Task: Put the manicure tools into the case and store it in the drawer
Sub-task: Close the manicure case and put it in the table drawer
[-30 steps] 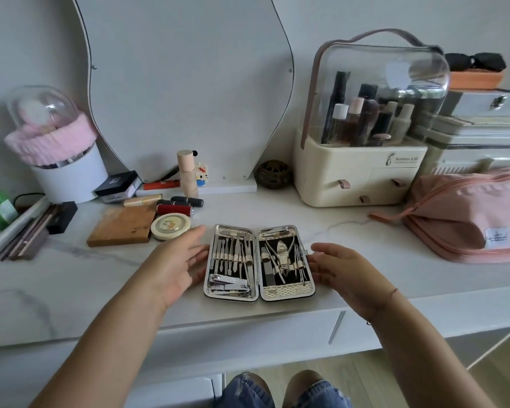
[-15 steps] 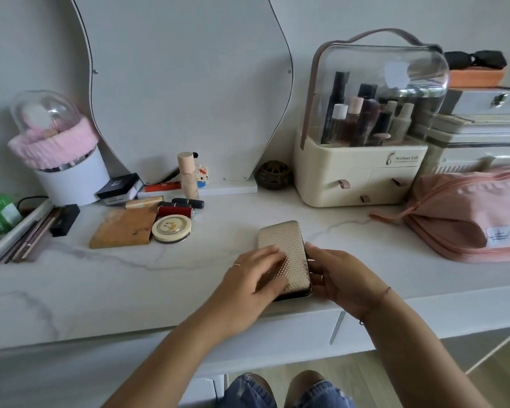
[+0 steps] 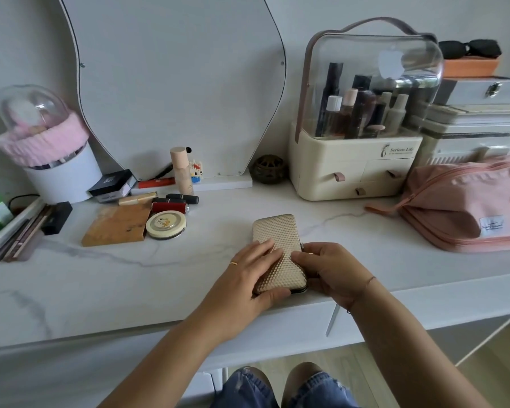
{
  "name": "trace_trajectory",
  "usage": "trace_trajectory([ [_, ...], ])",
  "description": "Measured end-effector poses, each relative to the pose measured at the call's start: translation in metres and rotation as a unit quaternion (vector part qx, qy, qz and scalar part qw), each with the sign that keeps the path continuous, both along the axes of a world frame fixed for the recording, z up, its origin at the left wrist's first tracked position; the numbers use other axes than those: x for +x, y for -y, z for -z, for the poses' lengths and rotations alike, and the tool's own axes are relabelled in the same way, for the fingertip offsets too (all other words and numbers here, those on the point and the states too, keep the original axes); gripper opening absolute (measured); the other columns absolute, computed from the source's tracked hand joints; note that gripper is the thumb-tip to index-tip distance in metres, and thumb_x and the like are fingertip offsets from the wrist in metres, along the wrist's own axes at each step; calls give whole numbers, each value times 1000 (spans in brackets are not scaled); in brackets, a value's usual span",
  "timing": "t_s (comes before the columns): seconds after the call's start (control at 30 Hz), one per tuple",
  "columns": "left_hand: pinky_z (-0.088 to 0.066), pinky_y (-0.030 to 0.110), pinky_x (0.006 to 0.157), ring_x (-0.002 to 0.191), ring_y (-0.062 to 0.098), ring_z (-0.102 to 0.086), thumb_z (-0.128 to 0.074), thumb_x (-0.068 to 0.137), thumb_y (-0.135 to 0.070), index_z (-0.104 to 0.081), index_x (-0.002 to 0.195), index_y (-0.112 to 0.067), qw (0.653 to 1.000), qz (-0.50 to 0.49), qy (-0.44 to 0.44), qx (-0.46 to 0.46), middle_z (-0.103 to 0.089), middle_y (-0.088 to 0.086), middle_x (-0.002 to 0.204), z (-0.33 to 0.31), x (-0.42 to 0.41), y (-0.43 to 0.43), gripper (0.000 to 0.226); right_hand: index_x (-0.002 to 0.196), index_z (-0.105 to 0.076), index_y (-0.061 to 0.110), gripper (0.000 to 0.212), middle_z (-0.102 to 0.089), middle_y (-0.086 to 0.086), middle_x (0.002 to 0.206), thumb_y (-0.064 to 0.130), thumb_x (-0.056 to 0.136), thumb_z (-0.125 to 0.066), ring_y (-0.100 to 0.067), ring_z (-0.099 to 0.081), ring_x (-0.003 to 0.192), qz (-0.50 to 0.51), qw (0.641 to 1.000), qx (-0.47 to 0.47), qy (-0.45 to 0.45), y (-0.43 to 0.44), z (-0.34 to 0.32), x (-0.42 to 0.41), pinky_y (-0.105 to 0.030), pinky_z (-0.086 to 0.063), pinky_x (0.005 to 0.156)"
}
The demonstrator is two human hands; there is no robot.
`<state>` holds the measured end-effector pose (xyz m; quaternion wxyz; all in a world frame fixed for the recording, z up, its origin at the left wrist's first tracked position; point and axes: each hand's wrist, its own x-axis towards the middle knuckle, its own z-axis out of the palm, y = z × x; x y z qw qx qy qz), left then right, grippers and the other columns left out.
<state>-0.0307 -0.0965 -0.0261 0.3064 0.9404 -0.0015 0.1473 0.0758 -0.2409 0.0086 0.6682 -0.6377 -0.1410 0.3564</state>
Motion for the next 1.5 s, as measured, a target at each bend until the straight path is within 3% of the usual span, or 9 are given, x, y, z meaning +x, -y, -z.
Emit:
trace_trajectory([
  [0.23, -13, 27, 116, 140, 1, -9, -44, 80, -59, -29, 142, -33, 1000, -7, -4, -1, -18, -17, 151, -4, 0, 1, 68, 94, -67, -5, 17, -69, -15, 82, 8, 89, -58, -19, -65, 67, 19, 998, -9, 61, -3, 4, 1, -27, -57, 61],
  [0.37, -10, 18, 110, 140, 8, -14, -52, 85, -48, -33, 141, -25, 999, -38, 22, 32, -21, -8, 152, -5, 7, 5, 63, 84, -70, 1, 23, -70, -21, 84, 23, 83, -67, -21, -58, 67, 69, 942, -154, 289, -4, 7, 9, -41, -52, 72],
  [0.5, -10, 22, 111, 141, 16, -14, -52, 87, -45, -36, 140, -19, 995, -60, 15, 79, -25, -2, 152, -3, 13, 13, 61, 101, -68, 8, 27, -68, -6, 89, 26, 81, -68, -16, -61, 83, 109, 883, -229, 395, 1, 9, 3, -23, -46, 79],
  [0.67, -28, 42, 108, 128, 32, -42, -39, 84, -52, -55, 124, -10, 978, -79, 81, 174, -51, 8, 135, 0, 12, 37, 60, 104, -66, 15, 18, -60, 3, 97, 17, 86, -62, -6, -58, 80, 271, 838, -130, 455, 53, 31, -16, -9, -45, 72],
  [0.73, -31, 42, 109, 128, 29, -42, -39, 87, -48, -56, 123, -10, 976, -48, 105, 183, -52, 7, 134, 5, 15, 59, 55, 99, -65, 18, 14, -60, 3, 94, 14, 89, -56, -5, -58, 80, 390, 814, -93, 420, 86, 51, -20, -8, -44, 70],
  [0.83, -25, 37, 111, 131, 23, -39, -40, 90, -45, -56, 124, -12, 976, 26, 116, 182, -51, 5, 136, 16, 23, 99, 50, 98, -62, 18, 15, -62, -3, 93, 11, 91, -50, -17, -59, 80, 484, 850, -23, 206, 128, 94, -12, -22, -48, 70],
  [1.0, -23, 43, 111, 132, 25, -38, -41, 91, -42, -53, 128, -11, 963, 47, 125, 236, -45, 8, 142, 44, 42, 148, 50, 102, -56, 10, 12, -56, -3, 89, 18, 95, -49, -15, -55, 80, 397, 912, 76, -64, 161, 150, 8, -27, -46, 73],
  [1.3, -18, 42, 114, 134, 21, -32, -44, 93, -39, -41, 137, -9, 939, -62, 185, 282, -40, 7, 145, 69, 54, 167, 54, 112, -51, 4, 35, -55, -8, 91, 34, 94, -49, -21, -61, 83, 308, 907, 201, -206, 165, 159, 35, -34, -52, 85],
  [1.5, -21, 42, 110, 128, 23, -37, -43, 92, -40, -45, 134, -13, 938, -81, 172, 289, -46, 6, 140, 64, 54, 172, 50, 87, -51, 12, 38, -55, -3, 78, 51, 89, -50, -19, -60, 79, 290, 899, 215, -247, 170, 156, 31, -34, -47, 87],
])
